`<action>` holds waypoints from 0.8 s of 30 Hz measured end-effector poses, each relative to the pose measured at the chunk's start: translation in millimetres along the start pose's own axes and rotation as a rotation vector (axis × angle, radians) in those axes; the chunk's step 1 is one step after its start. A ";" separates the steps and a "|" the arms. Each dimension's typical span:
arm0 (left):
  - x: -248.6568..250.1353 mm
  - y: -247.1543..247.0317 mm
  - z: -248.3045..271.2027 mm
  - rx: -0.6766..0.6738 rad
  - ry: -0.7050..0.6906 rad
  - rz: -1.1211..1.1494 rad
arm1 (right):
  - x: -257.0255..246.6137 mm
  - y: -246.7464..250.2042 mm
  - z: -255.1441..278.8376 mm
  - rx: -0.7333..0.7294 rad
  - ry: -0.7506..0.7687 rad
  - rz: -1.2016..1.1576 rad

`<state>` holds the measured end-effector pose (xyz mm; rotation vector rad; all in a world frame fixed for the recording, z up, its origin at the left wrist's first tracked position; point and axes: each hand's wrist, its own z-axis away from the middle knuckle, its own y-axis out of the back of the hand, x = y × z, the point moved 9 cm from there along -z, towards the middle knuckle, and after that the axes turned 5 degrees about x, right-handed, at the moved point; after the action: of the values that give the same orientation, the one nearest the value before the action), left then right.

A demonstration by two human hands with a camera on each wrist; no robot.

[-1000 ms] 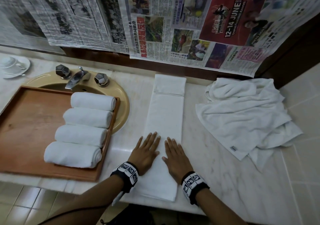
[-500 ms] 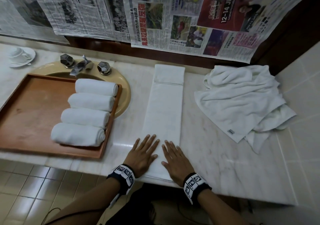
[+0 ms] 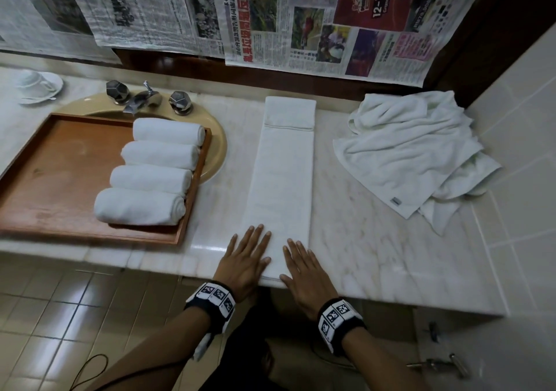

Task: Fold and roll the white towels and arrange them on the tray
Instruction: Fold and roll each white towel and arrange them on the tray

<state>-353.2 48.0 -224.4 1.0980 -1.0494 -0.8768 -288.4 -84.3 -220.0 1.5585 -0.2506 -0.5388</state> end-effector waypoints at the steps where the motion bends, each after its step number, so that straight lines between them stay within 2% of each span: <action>1: -5.2 0.9 2.9 0.000 0.015 0.007 | 3.1 1.5 2.5 0.001 -0.009 0.013; 5: -22.2 1.2 20.9 0.014 0.041 0.058 | 8.8 -0.8 15.1 -0.038 -0.047 -0.010; 8: -23.5 2.7 29.9 0.019 0.033 0.067 | 9.8 8.2 22.9 0.001 -0.085 -0.005; 11: -0.2 11.1 35.0 0.072 -0.051 0.139 | -4.3 12.4 27.4 0.069 -0.018 -0.015; 15: 28.2 -5.6 52.2 0.063 -0.172 0.109 | -29.3 -4.4 38.5 0.011 0.092 -0.010; 20: 17.3 -5.6 70.0 0.095 -0.167 0.106 | -14.7 -8.4 57.6 -0.030 0.056 0.039; 24: 2.0 7.7 67.0 0.142 -0.139 0.259 | -6.2 9.3 64.2 0.074 0.077 0.002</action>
<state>-416.5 30.4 -208.9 1.0005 -1.3536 -0.6856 -323.0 -138.3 -208.6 1.6470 -0.2155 -0.4718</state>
